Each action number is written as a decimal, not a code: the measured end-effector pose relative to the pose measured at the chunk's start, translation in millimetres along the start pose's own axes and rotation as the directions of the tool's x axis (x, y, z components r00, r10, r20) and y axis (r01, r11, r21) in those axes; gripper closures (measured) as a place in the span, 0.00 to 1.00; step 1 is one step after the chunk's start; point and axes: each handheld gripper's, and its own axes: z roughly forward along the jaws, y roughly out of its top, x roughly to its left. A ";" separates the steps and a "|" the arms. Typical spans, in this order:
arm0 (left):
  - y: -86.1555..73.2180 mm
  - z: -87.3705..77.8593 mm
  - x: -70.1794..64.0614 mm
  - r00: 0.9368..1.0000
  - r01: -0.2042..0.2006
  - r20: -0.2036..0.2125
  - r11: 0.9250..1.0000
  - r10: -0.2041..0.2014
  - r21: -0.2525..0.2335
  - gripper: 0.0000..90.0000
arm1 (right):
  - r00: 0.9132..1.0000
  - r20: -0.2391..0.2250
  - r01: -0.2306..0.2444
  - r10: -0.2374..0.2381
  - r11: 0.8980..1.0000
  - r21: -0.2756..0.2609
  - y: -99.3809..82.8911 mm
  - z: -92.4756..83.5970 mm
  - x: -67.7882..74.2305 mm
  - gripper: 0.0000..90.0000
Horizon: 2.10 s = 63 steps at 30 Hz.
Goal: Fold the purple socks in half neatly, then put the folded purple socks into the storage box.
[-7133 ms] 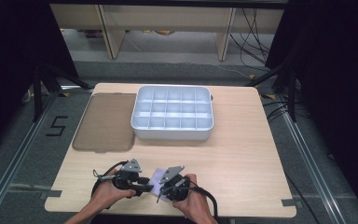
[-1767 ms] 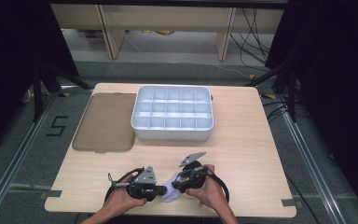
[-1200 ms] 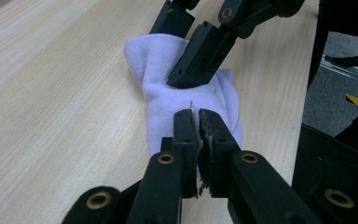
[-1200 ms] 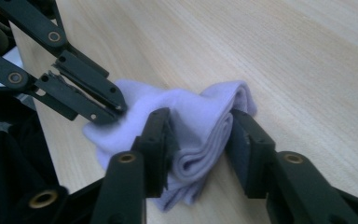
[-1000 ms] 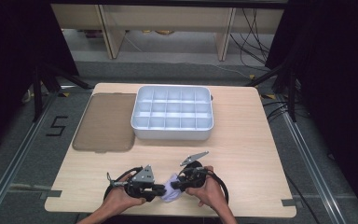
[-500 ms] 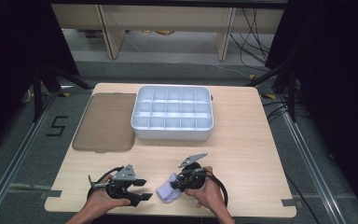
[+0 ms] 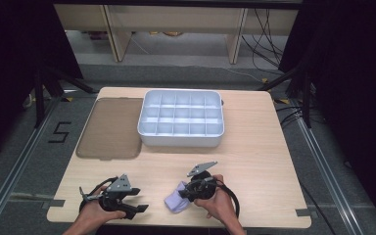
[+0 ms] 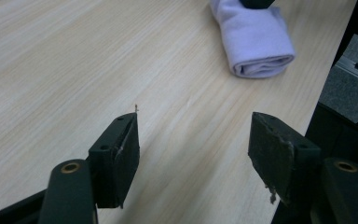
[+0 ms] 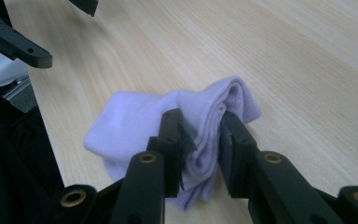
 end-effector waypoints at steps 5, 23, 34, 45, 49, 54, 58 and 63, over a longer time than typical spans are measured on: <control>-3.3 -2.8 1.8 0.998 -0.029 -0.049 0.999 0.030 0.018 0.35 | 1.000 0.004 0.024 -0.024 1.000 -0.014 -0.1 -6.4 1.4 0.81; -4.6 -6.9 0.6 0.997 -0.012 -0.077 1.000 0.011 -0.017 0.33 | 0.996 0.052 0.069 -0.066 0.995 -0.065 5.9 -23.4 7.0 0.81; -3.5 -8.1 1.2 0.996 -0.048 -0.078 0.999 0.047 -0.019 0.31 | 0.993 0.090 0.079 -0.072 0.994 -0.082 11.0 -34.3 6.8 0.81; -3.9 -7.5 -1.4 0.997 -0.019 -0.077 0.999 0.016 -0.038 0.30 | 0.987 0.132 0.106 -0.091 0.988 -0.112 17.6 -51.6 3.5 0.81; -3.3 -9.2 -0.2 0.996 -0.043 -0.083 0.999 0.040 -0.030 0.30 | 0.983 0.162 0.100 -0.084 0.990 -0.094 20.6 -59.8 2.7 0.81; -3.4 -9.6 0.2 0.996 -0.048 -0.083 0.998 0.045 -0.030 0.30 | 0.982 0.167 0.112 -0.092 0.988 -0.111 23.3 -64.6 -2.0 0.81; -3.6 -10.6 1.1 0.995 -0.041 -0.091 0.999 0.038 -0.030 0.30 | 0.979 0.192 0.098 -0.075 0.989 -0.113 25.1 -67.0 -5.9 0.81; -4.0 -9.6 0.4 0.996 -0.024 -0.084 0.999 0.021 -0.030 0.30 | 0.973 0.219 0.096 -0.073 0.990 -0.100 29.7 -71.7 -13.3 0.81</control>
